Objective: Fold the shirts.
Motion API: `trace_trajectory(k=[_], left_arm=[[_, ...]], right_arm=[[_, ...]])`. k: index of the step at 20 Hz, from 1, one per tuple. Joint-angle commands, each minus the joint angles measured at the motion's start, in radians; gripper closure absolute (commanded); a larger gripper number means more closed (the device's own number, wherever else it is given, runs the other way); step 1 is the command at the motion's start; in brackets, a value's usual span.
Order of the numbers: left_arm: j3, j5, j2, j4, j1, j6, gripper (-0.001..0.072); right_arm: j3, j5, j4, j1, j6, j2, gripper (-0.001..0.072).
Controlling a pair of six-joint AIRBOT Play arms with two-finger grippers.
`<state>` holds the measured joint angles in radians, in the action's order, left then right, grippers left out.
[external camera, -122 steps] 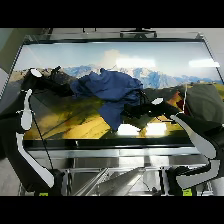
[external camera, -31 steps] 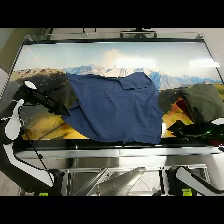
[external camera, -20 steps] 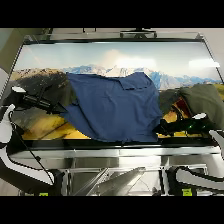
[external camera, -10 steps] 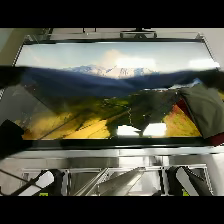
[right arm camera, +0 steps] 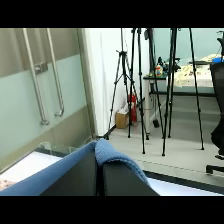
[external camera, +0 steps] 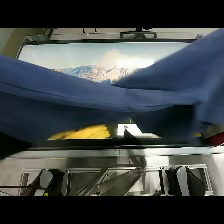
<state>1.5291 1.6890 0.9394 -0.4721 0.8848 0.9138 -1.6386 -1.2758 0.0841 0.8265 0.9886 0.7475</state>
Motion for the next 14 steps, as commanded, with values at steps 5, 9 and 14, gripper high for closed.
trace_trajectory(k=[5,9,14], left_arm=[[-0.135,-0.150,0.306,0.503,-0.425,-0.062,0.0689],[-0.165,-0.231,0.573,0.627,-0.529,-0.116,0.0691],[-0.043,-0.339,0.921,0.689,-0.523,-0.155,0.0692]], right_arm=[[0.158,0.009,0.280,-0.324,-0.037,0.257,0.0701],[0.320,0.140,0.459,-0.493,-0.047,0.481,0.0701],[0.356,0.359,0.400,-0.555,-0.130,0.848,0.0701]])
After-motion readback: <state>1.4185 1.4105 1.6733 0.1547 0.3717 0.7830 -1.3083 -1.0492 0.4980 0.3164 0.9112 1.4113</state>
